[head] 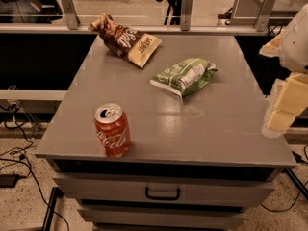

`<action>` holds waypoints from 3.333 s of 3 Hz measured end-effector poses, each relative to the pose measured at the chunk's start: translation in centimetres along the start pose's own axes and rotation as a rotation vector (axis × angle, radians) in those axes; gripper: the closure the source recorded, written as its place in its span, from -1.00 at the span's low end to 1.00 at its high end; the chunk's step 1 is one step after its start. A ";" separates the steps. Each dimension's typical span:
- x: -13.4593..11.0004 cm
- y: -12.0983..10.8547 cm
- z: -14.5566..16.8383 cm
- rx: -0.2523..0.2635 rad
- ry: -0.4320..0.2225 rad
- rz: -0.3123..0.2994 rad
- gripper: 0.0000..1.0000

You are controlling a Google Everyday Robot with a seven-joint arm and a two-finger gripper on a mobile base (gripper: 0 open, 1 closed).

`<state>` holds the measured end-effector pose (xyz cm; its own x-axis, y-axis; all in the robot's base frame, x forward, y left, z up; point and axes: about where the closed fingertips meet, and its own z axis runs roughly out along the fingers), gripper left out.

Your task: Move green jalapeno chip bag near coke can

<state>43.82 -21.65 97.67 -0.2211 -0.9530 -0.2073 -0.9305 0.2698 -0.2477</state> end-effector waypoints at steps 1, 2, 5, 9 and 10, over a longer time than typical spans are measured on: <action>0.0 -0.4 -0.1 0.011 0.003 -0.004 -1.00; -0.1 -1.8 -0.7 0.048 0.014 -0.016 -1.00; -4.9 -14.6 2.8 0.125 -0.154 -0.111 -1.00; -7.5 -19.5 14.6 -0.034 -0.391 -0.013 -1.00; -7.9 -19.6 17.5 -0.070 -0.390 -0.017 -0.56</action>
Offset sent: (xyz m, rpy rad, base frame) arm 0.0282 -0.0110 0.0155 -0.0557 -0.0617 0.0050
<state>68.93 -16.95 87.60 -0.0902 -0.8295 -0.5511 -0.9538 0.2312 -0.1919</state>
